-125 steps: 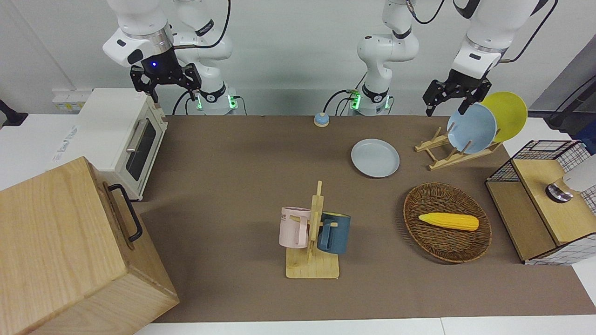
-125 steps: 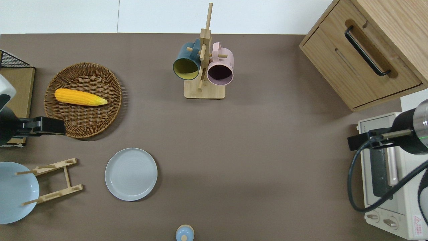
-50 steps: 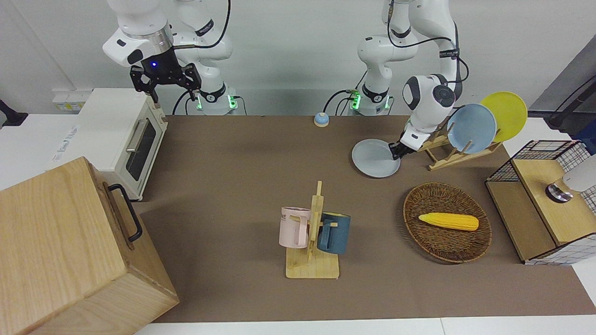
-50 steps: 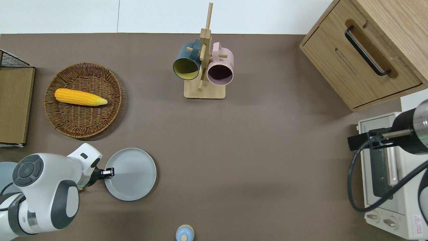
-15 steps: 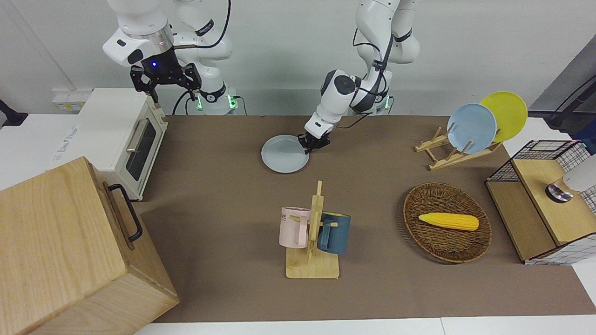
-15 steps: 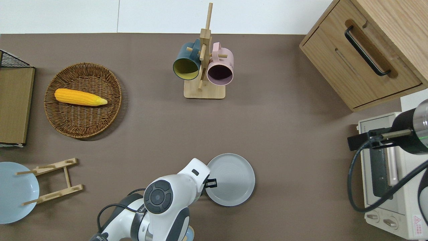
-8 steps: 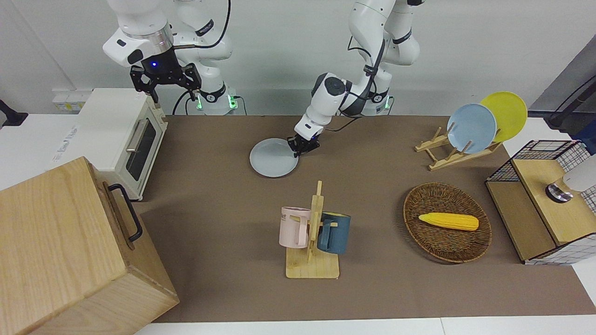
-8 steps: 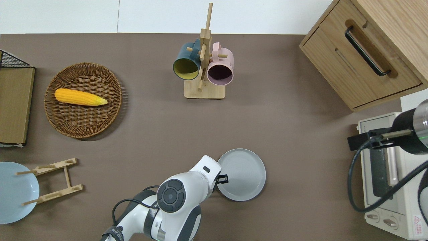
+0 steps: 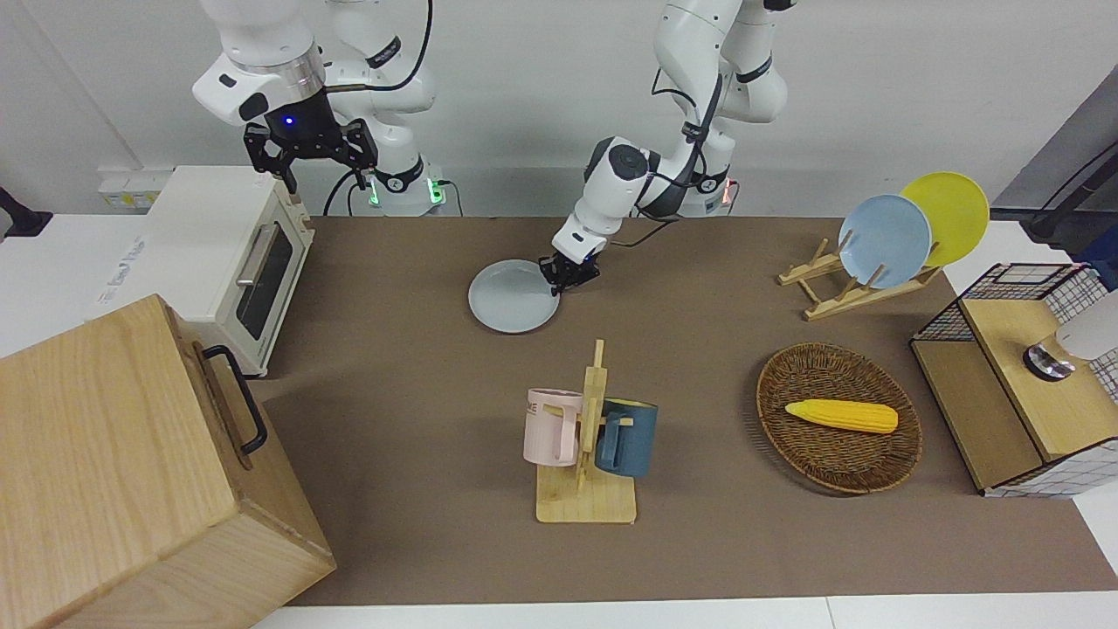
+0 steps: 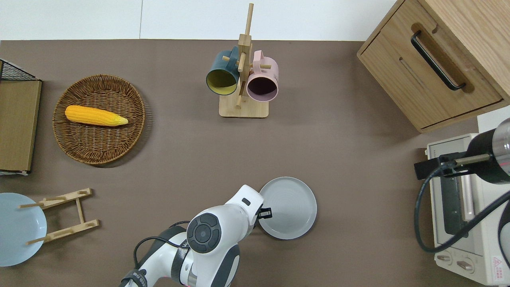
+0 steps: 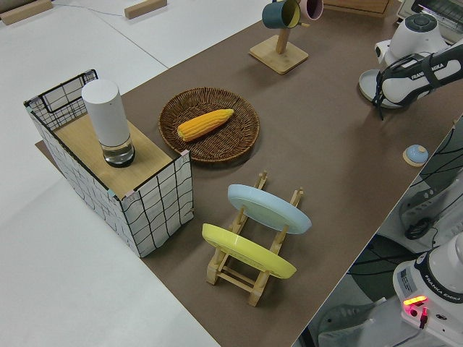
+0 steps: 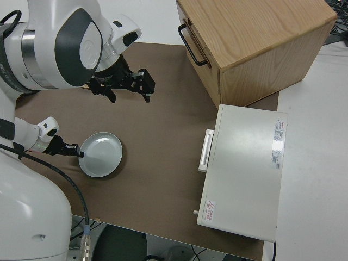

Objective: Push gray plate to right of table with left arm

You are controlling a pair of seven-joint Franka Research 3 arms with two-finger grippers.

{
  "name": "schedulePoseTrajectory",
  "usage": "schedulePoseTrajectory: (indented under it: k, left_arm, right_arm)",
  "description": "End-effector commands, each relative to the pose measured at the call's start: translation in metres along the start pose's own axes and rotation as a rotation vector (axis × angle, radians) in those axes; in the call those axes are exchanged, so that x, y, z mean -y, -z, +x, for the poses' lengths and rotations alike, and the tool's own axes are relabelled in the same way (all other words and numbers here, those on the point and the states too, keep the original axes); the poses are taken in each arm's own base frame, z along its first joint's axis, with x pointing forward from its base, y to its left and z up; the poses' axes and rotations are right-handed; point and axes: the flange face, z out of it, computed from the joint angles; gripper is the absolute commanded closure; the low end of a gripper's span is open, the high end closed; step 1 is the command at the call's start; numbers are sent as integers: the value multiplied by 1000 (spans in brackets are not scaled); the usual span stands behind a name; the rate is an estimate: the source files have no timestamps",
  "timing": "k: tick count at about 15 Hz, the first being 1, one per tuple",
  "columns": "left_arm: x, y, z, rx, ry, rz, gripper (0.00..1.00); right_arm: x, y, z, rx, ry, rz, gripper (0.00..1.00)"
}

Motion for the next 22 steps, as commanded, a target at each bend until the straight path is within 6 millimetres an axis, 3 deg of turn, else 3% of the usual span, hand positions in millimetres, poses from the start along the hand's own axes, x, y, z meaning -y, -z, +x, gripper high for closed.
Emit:
schedulePoseTrajectory:
  k: [1, 17, 18, 20, 21, 22]
  left_arm:
    - [-64, -78, 0, 30, 59, -41, 1000]
    - [-55, -70, 9, 28, 61, -33, 999]
    - [-56, -65, 8, 36, 59, -31, 804]
    - [-55, -57, 11, 47, 63, -28, 506]
    - [-56, -53, 10, 53, 61, -26, 285]
    - [-57, -46, 11, 53, 61, -30, 163]
  right_arm:
    - [-3, 3, -5, 5, 1, -10, 5]
    - [-3, 3, -5, 5, 1, -10, 5]
    - [-3, 3, -5, 5, 1, -10, 5]
    - [-3, 3, -5, 5, 1, -10, 5]
    - [-3, 3, -5, 5, 1, -10, 5]
    - [-3, 3, -5, 5, 1, -10, 5]
